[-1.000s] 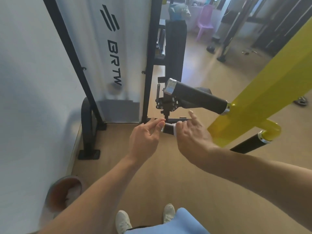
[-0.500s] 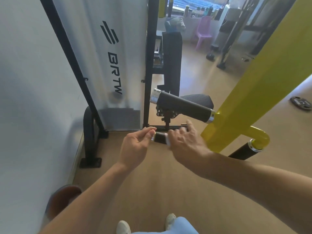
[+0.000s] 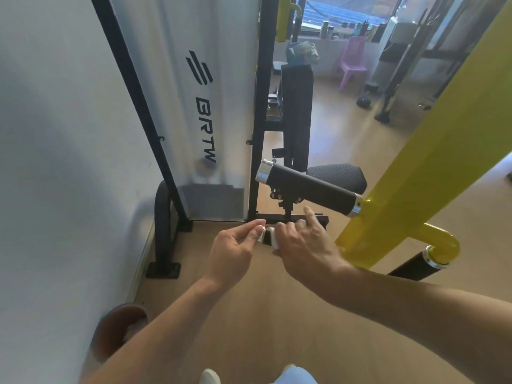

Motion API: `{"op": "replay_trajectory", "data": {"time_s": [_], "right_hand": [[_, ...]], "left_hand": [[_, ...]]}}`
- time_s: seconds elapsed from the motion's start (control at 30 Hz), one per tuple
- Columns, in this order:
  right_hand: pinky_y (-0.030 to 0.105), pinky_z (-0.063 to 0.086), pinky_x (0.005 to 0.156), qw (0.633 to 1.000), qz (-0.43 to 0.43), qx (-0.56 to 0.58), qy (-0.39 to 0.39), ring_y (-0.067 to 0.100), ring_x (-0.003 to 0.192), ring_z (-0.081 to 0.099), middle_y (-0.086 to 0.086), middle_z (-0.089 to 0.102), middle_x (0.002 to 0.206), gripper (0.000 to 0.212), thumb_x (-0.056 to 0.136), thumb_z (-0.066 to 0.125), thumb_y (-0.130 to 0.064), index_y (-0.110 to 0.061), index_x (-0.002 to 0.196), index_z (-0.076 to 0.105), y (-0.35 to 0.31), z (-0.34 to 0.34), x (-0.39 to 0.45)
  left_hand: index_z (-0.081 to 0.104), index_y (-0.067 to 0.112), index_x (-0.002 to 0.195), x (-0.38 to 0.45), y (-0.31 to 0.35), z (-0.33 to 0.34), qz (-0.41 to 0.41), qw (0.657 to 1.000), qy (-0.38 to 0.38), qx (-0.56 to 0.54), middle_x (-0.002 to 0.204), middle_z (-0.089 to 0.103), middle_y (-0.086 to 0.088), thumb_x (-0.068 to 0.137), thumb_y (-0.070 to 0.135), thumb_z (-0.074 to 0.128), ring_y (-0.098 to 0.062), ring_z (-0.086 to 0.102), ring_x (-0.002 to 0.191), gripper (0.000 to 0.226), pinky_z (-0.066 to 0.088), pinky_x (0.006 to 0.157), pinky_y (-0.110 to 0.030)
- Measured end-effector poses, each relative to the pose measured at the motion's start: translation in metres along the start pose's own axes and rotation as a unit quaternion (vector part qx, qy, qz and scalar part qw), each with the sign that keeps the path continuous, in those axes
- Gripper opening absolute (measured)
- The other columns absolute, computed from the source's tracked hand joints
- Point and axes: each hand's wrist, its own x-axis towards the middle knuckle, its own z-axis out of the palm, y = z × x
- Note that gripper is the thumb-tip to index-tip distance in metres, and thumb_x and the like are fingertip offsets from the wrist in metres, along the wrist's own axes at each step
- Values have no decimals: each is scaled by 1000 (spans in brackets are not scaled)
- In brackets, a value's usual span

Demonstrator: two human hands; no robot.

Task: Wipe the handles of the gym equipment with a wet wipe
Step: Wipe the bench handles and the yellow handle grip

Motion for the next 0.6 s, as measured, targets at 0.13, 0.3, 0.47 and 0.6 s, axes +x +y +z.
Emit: {"op": "replay_trajectory", "data": {"time_s": [0.13,0.3,0.47,0.6], "right_hand": [[55,9,122,981,26,-171,-82,30,107,62,11,64,108,39,101,50,-27,-3,132,46,18,0,-30],[61,39,107,991,-37,-126,7,36,72,72,15,71,73,28,81,77,-25,-1,93,70,9,-42,-58],[9,37,59,934,-48,331,126,-14,62,54,-29,55,68,18,98,49,-36,-45,113,50,21,-109,-65],[1,31,44,850,42,355,387,-9,42,40,-13,60,63,25,95,64,-20,-23,121,67,47,-131,-57]], "left_hand": [[74,27,115,2,4,0,-19,1000,9,7,93,77,19,96,33,63,-23,71,85,23,60,77,-39],[74,26,117,1,8,1,-18,1000,6,20,98,75,20,95,35,63,-17,70,87,26,58,73,-22],[74,19,104,8,5,-10,-33,999,-30,5,99,75,2,91,20,68,-19,71,93,15,61,83,-31],[75,22,115,17,17,-17,-5,998,-17,57,110,75,9,93,31,68,-3,69,102,24,50,78,-4]]}}
